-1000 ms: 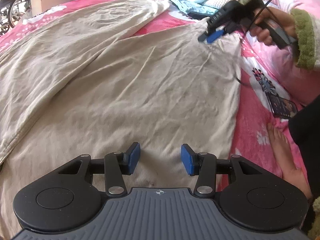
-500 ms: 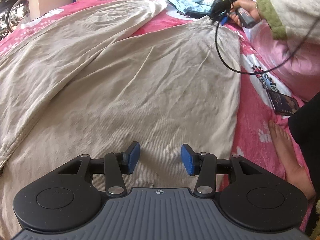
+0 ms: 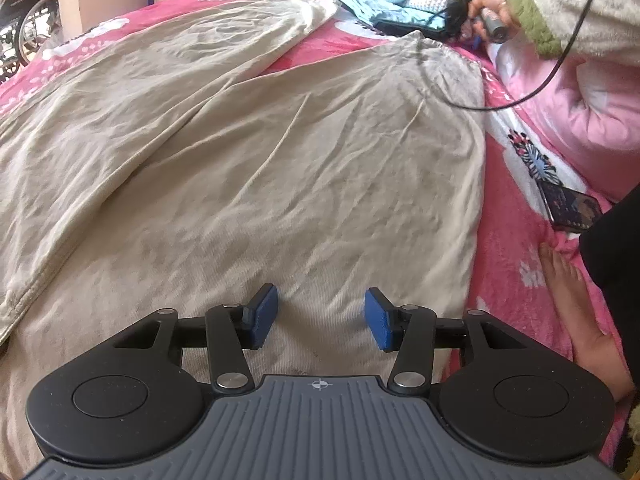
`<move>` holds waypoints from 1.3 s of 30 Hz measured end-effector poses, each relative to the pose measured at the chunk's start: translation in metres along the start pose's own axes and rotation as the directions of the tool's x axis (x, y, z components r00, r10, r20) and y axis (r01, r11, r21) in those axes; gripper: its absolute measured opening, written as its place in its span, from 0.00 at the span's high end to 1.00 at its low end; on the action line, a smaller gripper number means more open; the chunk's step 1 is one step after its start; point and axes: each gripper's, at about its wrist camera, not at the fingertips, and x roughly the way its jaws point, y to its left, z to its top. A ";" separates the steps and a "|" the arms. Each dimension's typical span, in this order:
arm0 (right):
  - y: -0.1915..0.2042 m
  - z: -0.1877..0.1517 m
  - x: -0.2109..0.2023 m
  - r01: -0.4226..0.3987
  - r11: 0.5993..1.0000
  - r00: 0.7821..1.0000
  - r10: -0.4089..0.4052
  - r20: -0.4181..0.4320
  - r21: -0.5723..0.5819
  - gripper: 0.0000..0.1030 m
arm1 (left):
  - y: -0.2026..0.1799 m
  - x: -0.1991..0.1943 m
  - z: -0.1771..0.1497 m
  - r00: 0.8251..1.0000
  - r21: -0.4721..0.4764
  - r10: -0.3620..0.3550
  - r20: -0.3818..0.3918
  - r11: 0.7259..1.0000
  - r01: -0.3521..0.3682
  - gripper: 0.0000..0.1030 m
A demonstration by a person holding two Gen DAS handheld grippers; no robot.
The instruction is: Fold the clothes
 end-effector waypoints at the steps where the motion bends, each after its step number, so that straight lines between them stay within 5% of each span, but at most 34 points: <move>1: -0.006 0.001 -0.004 -0.024 1.000 1.000 0.024 -0.016 0.007 0.59 | 0.000 0.000 0.000 1.000 -0.002 0.001 0.000 1.000 -0.001 0.53; 4: -0.009 -0.009 -0.024 -0.155 0.988 0.982 0.154 -0.109 0.002 0.58 | 0.000 0.002 0.001 1.000 -0.002 0.002 0.000 1.000 -0.002 0.52; 7: 0.012 -0.031 -0.038 -0.292 0.956 0.932 0.280 -0.229 -0.021 0.57 | 0.001 0.002 0.000 1.000 0.005 0.001 0.004 1.000 -0.001 0.52; 10: 0.023 -0.046 -0.022 -0.242 0.968 0.940 0.217 -0.264 -0.066 0.56 | -0.002 0.001 -0.002 1.000 0.015 0.022 0.005 1.000 -0.022 0.52; 12: 0.012 -0.046 -0.013 -0.115 0.990 0.971 0.095 -0.220 -0.078 0.52 | -0.005 -0.001 -0.004 0.999 0.035 0.046 0.006 0.998 -0.046 0.51; 15: 0.003 -0.047 -0.013 0.073 0.988 0.986 -0.092 -0.136 -0.136 0.52 | -0.009 -0.003 -0.010 0.996 0.073 0.086 0.009 0.994 -0.086 0.51; 18: 0.013 -0.056 -0.042 -0.053 0.982 0.988 0.026 -0.150 -0.183 0.52 | -0.011 -0.004 -0.012 0.996 0.077 0.091 0.009 0.993 -0.092 0.50; 21: 0.038 -0.090 -0.068 -0.213 0.913 0.966 0.142 -0.218 -0.347 0.52 | -0.011 -0.004 -0.012 0.996 0.086 0.088 0.008 0.992 -0.088 0.49; 24: 0.061 -0.125 -0.089 -0.343 0.804 0.929 0.214 -0.302 -0.485 0.52 | -0.011 -0.004 -0.013 0.996 0.084 0.090 0.009 0.992 -0.091 0.49; 26: 0.054 -0.146 -0.069 -0.264 0.791 0.940 0.082 -0.332 -0.551 0.52 | -0.012 -0.007 -0.015 0.996 0.082 0.090 0.011 0.993 -0.091 0.49; 29: 0.033 -0.144 -0.053 -0.145 0.842 0.947 -0.033 -0.319 -0.519 0.49 | -0.012 -0.009 -0.018 0.996 0.082 0.090 0.013 0.993 -0.090 0.49; 39: 0.062 -0.197 -0.096 -0.238 0.684 0.961 0.063 -0.270 -0.690 0.49 | -0.016 -0.009 -0.023 0.996 0.087 0.088 0.001 0.992 -0.088 0.49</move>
